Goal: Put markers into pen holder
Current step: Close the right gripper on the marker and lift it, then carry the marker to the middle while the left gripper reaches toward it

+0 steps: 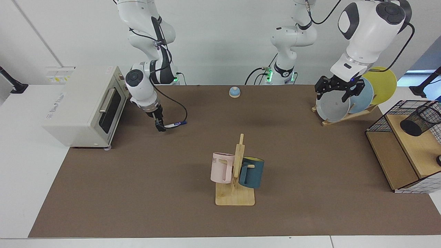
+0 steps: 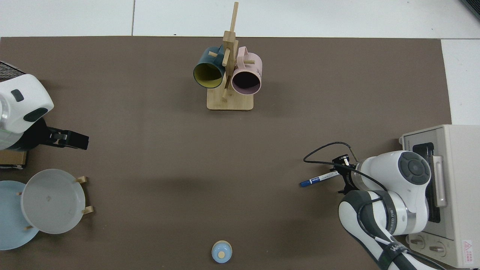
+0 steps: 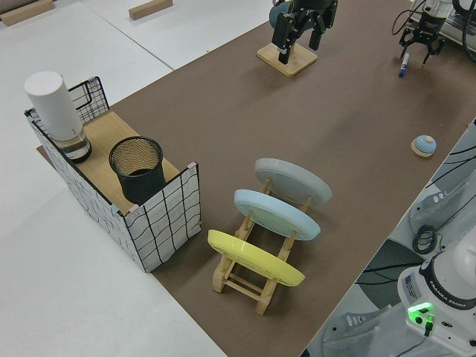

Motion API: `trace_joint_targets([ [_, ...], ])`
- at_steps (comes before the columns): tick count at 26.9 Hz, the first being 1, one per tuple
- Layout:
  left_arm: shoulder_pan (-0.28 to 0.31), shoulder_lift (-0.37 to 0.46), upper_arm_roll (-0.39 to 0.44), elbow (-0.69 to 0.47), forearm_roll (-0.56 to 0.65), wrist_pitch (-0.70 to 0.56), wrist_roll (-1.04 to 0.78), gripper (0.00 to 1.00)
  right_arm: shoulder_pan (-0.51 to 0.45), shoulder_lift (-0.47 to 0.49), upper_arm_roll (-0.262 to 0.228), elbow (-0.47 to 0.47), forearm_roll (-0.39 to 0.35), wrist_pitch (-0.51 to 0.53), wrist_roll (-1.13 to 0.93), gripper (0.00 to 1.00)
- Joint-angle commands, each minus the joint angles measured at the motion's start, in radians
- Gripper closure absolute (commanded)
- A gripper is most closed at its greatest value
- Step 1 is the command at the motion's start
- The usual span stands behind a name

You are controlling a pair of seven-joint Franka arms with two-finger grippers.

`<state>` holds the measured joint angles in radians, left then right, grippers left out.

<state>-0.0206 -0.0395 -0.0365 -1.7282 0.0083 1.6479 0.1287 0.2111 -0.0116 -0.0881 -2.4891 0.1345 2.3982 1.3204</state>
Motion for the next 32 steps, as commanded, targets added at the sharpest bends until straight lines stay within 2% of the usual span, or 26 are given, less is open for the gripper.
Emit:
trace_joint_targets([
  [1, -0.004, -0.017, 0.004, -0.011, -0.002, -0.017, -0.009, 0.00, -0.012, 0.009, 0.004, 0.002, 0.017, 0.016, -0.029, 1.00],
  [10, -0.004, -0.016, 0.004, -0.011, -0.004, -0.013, -0.008, 0.00, -0.018, 0.015, 0.004, 0.018, 0.017, -0.002, -0.027, 1.00],
  [13, -0.009, -0.013, 0.003, -0.007, -0.004, -0.007, -0.011, 0.00, -0.016, 0.007, 0.004, 0.053, 0.022, -0.068, -0.023, 1.00],
  [14, -0.010, -0.014, 0.001, -0.007, -0.004, -0.007, -0.009, 0.00, -0.013, 0.002, 0.004, 0.073, 0.040, -0.101, -0.021, 1.00],
  [18, -0.027, -0.017, 0.000, -0.014, -0.010, -0.010, -0.009, 0.00, -0.002, -0.002, 0.002, 0.197, 0.187, -0.258, -0.023, 1.00],
  [21, -0.042, -0.014, -0.003, -0.013, -0.010, 0.006, 0.003, 0.00, 0.001, -0.019, 0.004, 0.257, 0.237, -0.321, -0.018, 1.00],
  [24, -0.070, -0.013, -0.006, -0.014, -0.034, 0.007, 0.005, 0.00, 0.031, -0.027, 0.005, 0.298, 0.319, -0.332, -0.015, 1.00],
  [27, -0.116, -0.006, -0.010, -0.010, -0.044, 0.016, 0.107, 0.00, 0.068, -0.021, 0.005, 0.346, 0.419, -0.330, -0.013, 1.00],
  [29, -0.124, -0.008, -0.013, -0.010, -0.045, 0.016, 0.153, 0.00, 0.103, -0.013, 0.005, 0.381, 0.479, -0.330, -0.012, 1.00],
  [32, -0.139, -0.008, -0.020, -0.010, -0.045, 0.013, 0.173, 0.00, 0.140, -0.014, 0.004, 0.404, 0.531, -0.321, -0.004, 1.00],
])
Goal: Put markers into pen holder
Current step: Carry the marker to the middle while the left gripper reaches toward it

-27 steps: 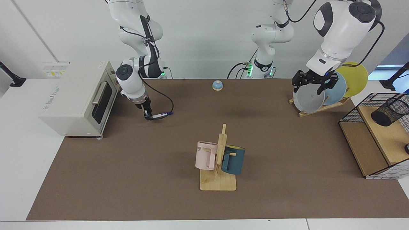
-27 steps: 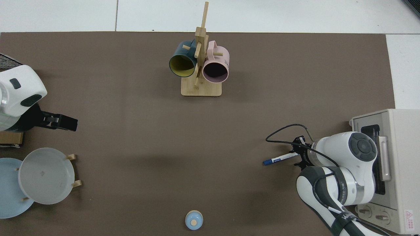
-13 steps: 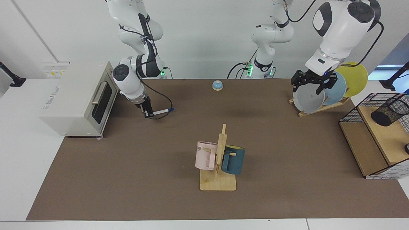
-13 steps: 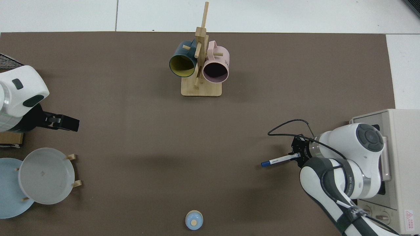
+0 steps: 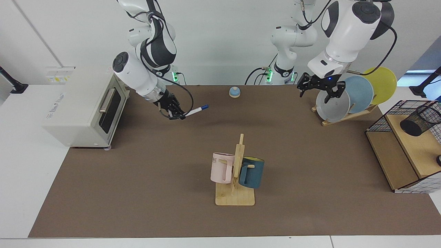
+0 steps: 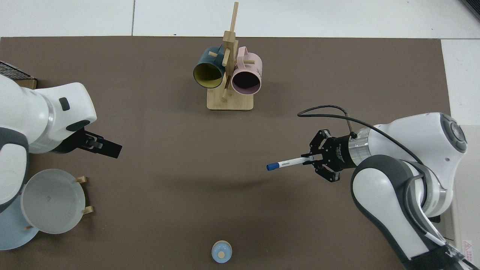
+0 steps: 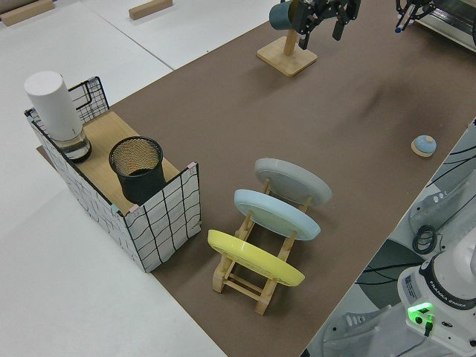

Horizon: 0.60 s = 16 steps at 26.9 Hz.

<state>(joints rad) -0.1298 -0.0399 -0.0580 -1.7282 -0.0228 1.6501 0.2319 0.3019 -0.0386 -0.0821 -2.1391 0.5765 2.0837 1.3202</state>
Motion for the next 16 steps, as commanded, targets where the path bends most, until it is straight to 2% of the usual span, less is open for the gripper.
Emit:
trace_joint_targets([
  [1, -0.033, -0.008, 0.000, -0.010, -0.014, 0.010, 0.084, 0.00, 0.055, 0.013, -0.001, 0.062, 0.098, -0.002, 0.008, 1.00],
  [8, -0.099, -0.017, -0.002, -0.016, -0.016, -0.001, 0.342, 0.00, 0.158, 0.014, -0.001, 0.123, 0.175, 0.033, 0.134, 1.00],
  [12, -0.140, -0.021, -0.002, -0.017, -0.016, -0.006, 0.385, 0.00, 0.238, 0.014, -0.001, 0.125, 0.177, 0.127, 0.221, 1.00],
  [16, -0.152, -0.023, -0.002, -0.018, -0.016, -0.001, 0.467, 0.00, 0.304, 0.016, -0.001, 0.125, 0.177, 0.205, 0.310, 1.00],
])
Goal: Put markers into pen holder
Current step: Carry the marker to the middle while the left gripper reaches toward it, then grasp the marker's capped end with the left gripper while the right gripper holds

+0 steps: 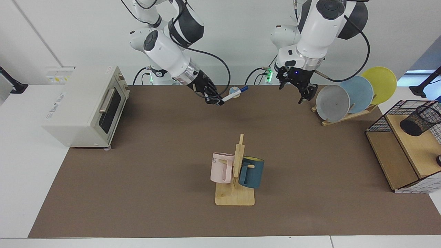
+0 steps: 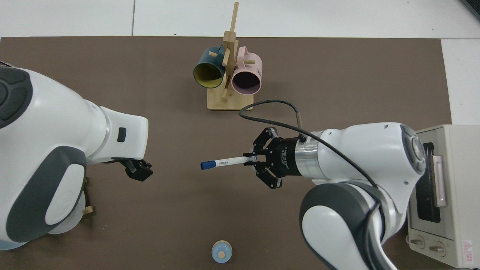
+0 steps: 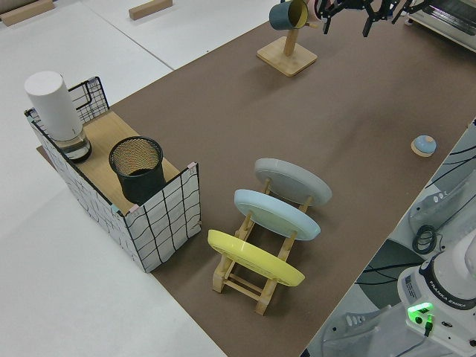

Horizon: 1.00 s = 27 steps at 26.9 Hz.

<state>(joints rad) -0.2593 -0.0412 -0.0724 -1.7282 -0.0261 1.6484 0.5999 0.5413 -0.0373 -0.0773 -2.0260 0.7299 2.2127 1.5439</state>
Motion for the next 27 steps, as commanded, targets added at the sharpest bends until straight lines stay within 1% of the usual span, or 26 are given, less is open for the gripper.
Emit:
trace_joint_targets([
  [1, -0.029, -0.022, 0.013, -0.019, -0.012, 0.010, 0.139, 0.00, 0.080, 0.014, -0.005, 0.012, 0.023, 0.096, 0.102, 1.00],
  [4, -0.032, -0.022, 0.013, -0.019, -0.012, 0.028, 0.282, 0.00, 0.106, 0.016, -0.005, 0.012, 0.023, 0.133, 0.151, 1.00],
  [8, -0.032, -0.022, 0.013, -0.021, -0.012, 0.016, 0.403, 0.00, 0.141, 0.020, -0.005, 0.012, 0.026, 0.191, 0.197, 1.00],
  [11, -0.038, -0.023, 0.010, -0.021, -0.012, 0.014, 0.504, 0.00, 0.158, 0.020, -0.005, 0.015, 0.028, 0.215, 0.226, 1.00],
  [15, -0.046, -0.023, 0.006, -0.021, -0.012, 0.011, 0.580, 0.00, 0.177, 0.020, -0.005, 0.015, 0.029, 0.242, 0.268, 1.00],
  [18, -0.047, -0.023, 0.003, -0.021, -0.012, 0.008, 0.604, 0.00, 0.189, 0.024, -0.005, 0.015, 0.049, 0.263, 0.298, 1.00],
  [20, -0.047, -0.023, 0.002, -0.021, -0.027, 0.001, 0.652, 0.00, 0.204, 0.033, -0.005, 0.015, 0.059, 0.272, 0.306, 1.00],
  [23, -0.046, -0.025, -0.001, -0.021, -0.061, -0.021, 0.709, 0.00, 0.210, 0.033, -0.005, 0.017, 0.059, 0.274, 0.334, 1.00],
  [27, -0.046, -0.032, -0.001, -0.021, -0.066, -0.036, 0.745, 0.00, 0.209, 0.039, -0.005, 0.023, 0.055, 0.272, 0.372, 1.00],
])
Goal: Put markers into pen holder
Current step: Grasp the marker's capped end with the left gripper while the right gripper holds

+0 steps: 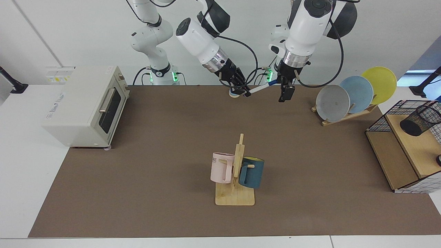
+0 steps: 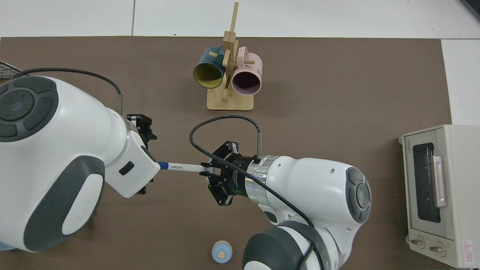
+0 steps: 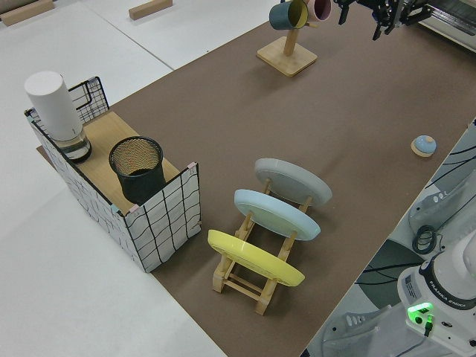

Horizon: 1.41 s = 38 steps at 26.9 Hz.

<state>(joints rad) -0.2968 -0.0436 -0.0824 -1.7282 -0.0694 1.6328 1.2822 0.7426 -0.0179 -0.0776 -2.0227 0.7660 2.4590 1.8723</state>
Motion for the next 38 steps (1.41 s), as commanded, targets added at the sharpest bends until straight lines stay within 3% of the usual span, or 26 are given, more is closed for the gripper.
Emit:
trace_joint_targets([
  [1, -0.008, -0.030, 0.009, -0.021, -0.023, -0.021, 0.077, 0.00, 0.009, 0.022, -0.005, 0.019, 0.018, 0.024, 0.044, 1.00],
  [17, -0.030, -0.045, -0.002, -0.019, -0.024, -0.047, 0.082, 0.05, 0.047, 0.036, -0.004, 0.033, 0.018, 0.024, 0.059, 1.00],
  [18, -0.036, -0.045, -0.002, -0.019, -0.024, -0.047, 0.085, 0.12, 0.047, 0.038, -0.004, 0.035, 0.018, 0.024, 0.064, 1.00],
  [19, -0.041, -0.047, -0.002, -0.019, -0.024, -0.048, 0.091, 0.25, 0.047, 0.041, -0.004, 0.036, 0.016, 0.024, 0.067, 1.00],
  [21, -0.041, -0.050, 0.000, -0.019, -0.024, -0.056, 0.089, 0.71, 0.047, 0.042, -0.004, 0.042, 0.016, 0.024, 0.071, 1.00],
  [24, -0.041, -0.050, 0.000, -0.021, -0.024, -0.063, 0.075, 0.99, 0.047, 0.042, -0.004, 0.044, 0.016, 0.024, 0.071, 1.00],
  [38, -0.036, -0.058, 0.006, -0.014, -0.016, -0.091, 0.055, 1.00, 0.047, 0.042, -0.004, 0.042, 0.016, 0.018, 0.070, 1.00],
])
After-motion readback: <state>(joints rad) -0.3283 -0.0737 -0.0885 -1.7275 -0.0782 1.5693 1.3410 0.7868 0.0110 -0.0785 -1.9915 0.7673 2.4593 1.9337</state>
